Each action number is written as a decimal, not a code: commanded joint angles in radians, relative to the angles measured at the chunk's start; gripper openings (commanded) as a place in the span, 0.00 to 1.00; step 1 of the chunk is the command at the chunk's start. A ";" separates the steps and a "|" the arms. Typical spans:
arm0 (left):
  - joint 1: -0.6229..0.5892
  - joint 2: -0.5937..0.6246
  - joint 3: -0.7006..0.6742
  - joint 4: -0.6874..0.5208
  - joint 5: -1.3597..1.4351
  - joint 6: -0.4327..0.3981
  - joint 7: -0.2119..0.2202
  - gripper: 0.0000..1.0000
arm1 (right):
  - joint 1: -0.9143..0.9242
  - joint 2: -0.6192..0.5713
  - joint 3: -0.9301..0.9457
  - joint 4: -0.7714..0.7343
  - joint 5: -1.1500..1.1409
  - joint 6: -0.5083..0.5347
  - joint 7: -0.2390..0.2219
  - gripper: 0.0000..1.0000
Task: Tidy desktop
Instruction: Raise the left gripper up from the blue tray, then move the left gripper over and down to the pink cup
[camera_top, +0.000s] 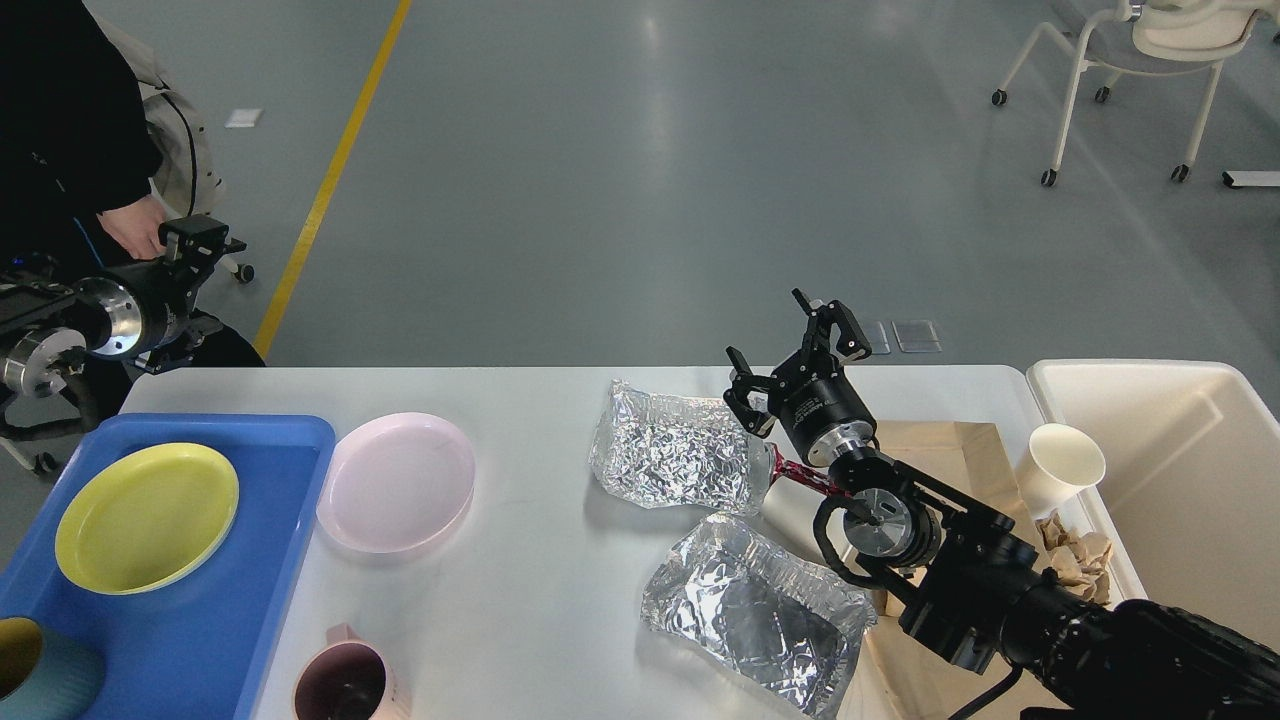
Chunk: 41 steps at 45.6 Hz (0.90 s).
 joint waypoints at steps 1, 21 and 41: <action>-0.117 -0.084 0.183 -0.005 0.002 -0.004 -0.002 0.97 | 0.000 0.000 0.000 -0.001 0.000 0.001 0.000 1.00; -0.530 -0.331 0.640 -0.450 0.006 -0.011 -0.014 0.97 | 0.000 0.000 0.000 -0.001 0.000 0.001 0.000 1.00; -0.829 -0.601 0.654 -0.525 0.006 -0.316 -0.005 0.97 | 0.000 0.000 0.000 -0.001 0.000 -0.001 0.000 1.00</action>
